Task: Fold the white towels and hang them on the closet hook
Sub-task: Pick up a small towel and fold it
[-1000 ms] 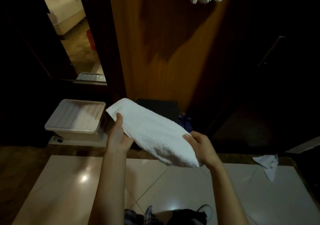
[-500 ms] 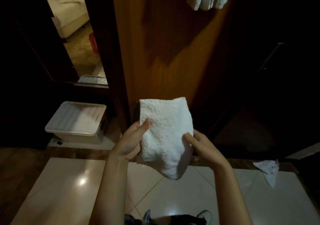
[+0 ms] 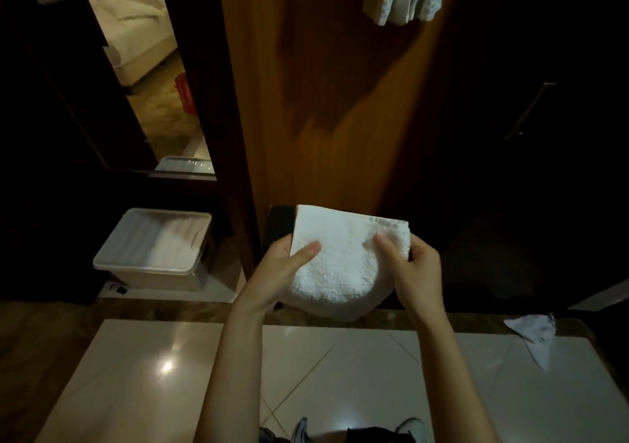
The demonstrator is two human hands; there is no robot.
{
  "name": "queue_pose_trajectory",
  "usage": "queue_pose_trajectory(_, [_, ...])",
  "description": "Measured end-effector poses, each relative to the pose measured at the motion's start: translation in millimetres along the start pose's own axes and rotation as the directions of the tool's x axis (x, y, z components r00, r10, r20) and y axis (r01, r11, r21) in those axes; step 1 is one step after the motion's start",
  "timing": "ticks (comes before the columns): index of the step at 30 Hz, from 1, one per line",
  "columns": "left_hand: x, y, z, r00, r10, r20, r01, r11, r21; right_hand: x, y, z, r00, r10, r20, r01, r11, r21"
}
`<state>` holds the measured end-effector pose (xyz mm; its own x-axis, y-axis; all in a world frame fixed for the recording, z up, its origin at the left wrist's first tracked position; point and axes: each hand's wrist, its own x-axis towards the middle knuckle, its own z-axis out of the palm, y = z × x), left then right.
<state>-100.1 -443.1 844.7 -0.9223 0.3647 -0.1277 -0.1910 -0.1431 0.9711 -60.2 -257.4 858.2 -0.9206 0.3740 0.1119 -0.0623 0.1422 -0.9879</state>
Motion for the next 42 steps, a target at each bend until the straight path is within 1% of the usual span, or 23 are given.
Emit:
queue_pose_trajectory(3, [-0.1, -0.2, 3.0, 0.997, 0.071, -0.042, -0.072, 0.997, -0.002, -3.8, -1.5, 4.9, 0.996, -0.067, -0.064, 0.060, 0.992, -0.107])
queue_pose_trajectory(7, [-1.6, 1.3, 9.8, 0.989, 0.113, -0.098, -0.114, 0.993, -0.001, -5.2, -4.6, 3.5, 0.975, -0.174, -0.139, 0.151, 0.975, -0.162])
queue_pose_trajectory(10, [-0.9, 2.5, 14.8, 0.976, 0.154, -0.152, -0.147, 0.988, 0.051, -5.7, -1.3, 2.4, 0.945, -0.260, -0.199, 0.211, 0.948, -0.237])
queue_pose_trajectory(13, [-1.4, 4.5, 18.5, 0.961, 0.196, -0.194, -0.184, 0.980, 0.079, -7.5, 1.4, 2.1, 0.911, -0.346, -0.223, 0.283, 0.919, -0.274])
queue_pose_trajectory(14, [-1.7, 5.3, 19.0, 0.953, 0.224, -0.205, -0.213, 0.974, 0.075, -7.1, 1.6, 1.3, 0.914, -0.346, -0.210, 0.288, 0.920, -0.265])
queue_pose_trajectory(15, [-2.0, 5.9, 18.9, 0.943, 0.249, -0.218, -0.240, 0.968, 0.069, -6.6, 2.0, -1.3, 0.937, -0.308, -0.167, 0.269, 0.938, -0.219])
queue_pose_trajectory(17, [-2.6, 8.9, 16.9, 0.927, 0.287, -0.243, -0.277, 0.958, 0.074, -5.6, 6.6, -7.3, 0.991, -0.129, 0.025, 0.131, 0.984, -0.120])
queue_pose_trajectory(18, [-3.4, 11.4, 15.5, 0.922, 0.304, -0.240, -0.290, 0.953, 0.092, -5.9, 11.7, -9.2, 0.990, -0.049, 0.133, 0.068, 0.987, -0.143])
queue_pose_trajectory(19, [-3.9, 13.7, 14.2, 0.924, 0.315, -0.218, -0.297, 0.948, 0.114, -6.6, 18.8, -9.3, 0.983, -0.006, 0.183, 0.045, 0.977, -0.210])
queue_pose_trajectory(20, [-4.1, 15.6, 12.8, 0.929, 0.320, -0.184, -0.300, 0.945, 0.132, -8.4, 24.5, -7.5, 0.986, 0.012, 0.167, 0.032, 0.966, -0.258])
queue_pose_trajectory(21, [-5.0, 18.0, 12.7, 0.935, 0.322, -0.148, -0.301, 0.942, 0.147, -9.9, 28.1, -4.4, 0.996, 0.016, 0.089, 0.009, 0.960, -0.279])
queue_pose_trajectory(22, [-5.7, 20.1, 14.2, 0.936, 0.330, -0.120, -0.309, 0.937, 0.162, -10.3, 29.4, -0.7, 1.000, 0.015, -0.022, -0.021, 0.959, -0.283])
queue_pose_trajectory(23, [-5.6, 20.5, 16.3, 0.934, 0.343, -0.105, -0.322, 0.931, 0.172, -9.4, 30.2, 2.8, 0.993, 0.009, -0.117, -0.043, 0.957, -0.288])
queue_pose_trajectory(24, [-4.6, 19.8, 18.8, 0.929, 0.355, -0.107, -0.334, 0.926, 0.175, -7.9, 29.8, 6.2, 0.985, -0.003, -0.171, -0.050, 0.951, -0.305])
queue_pose_trajectory(28, [-1.6, 16.1, 28.1, 0.920, 0.337, -0.199, -0.308, 0.937, 0.165, -6.8, 20.6, 19.2, 0.984, -0.018, -0.178, -0.053, 0.922, -0.383])
queue_pose_trajectory(29, [-1.3, 15.9, 29.0, 0.926, 0.327, -0.192, -0.293, 0.938, 0.182, -8.4, 20.2, 22.2, 0.977, -0.028, -0.212, -0.058, 0.920, -0.388])
queue_pose_trajectory(32, [-1.2, 17.2, 31.3, 0.946, 0.306, -0.107, -0.282, 0.941, 0.189, -13.4, 23.7, 28.9, 0.934, -0.024, -0.356, -0.099, 0.941, -0.323])
queue_pose_trajectory(34, [-0.5, 17.6, 35.0, 0.945, 0.312, -0.097, -0.289, 0.937, 0.196, -14.3, 26.7, 31.8, 0.923, -0.040, -0.383, -0.092, 0.943, -0.320])
queue_pose_trajectory(35, [0.2, 16.7, 37.4, 0.945, 0.309, -0.111, -0.283, 0.938, 0.202, -13.6, 28.4, 32.7, 0.930, -0.049, -0.364, -0.077, 0.943, -0.325])
queue_pose_trajectory(37, [2.0, 12.8, 42.6, 0.944, 0.291, -0.156, -0.255, 0.943, 0.214, -10.8, 28.7, 34.0, 0.963, -0.031, -0.267, -0.055, 0.949, -0.310])
queue_pose_trajectory(40, [5.2, 3.9, 47.7, 0.939, 0.254, -0.231, -0.191, 0.946, 0.263, -9.3, 22.7, 31.1, 0.997, -0.005, -0.082, -0.012, 0.978, -0.208])
queue_pose_trajectory(42, [6.5, -0.4, 46.5, 0.938, 0.235, -0.253, -0.159, 0.945, 0.284, -9.5, 17.6, 26.4, 0.999, -0.038, -0.024, 0.034, 0.989, -0.145])
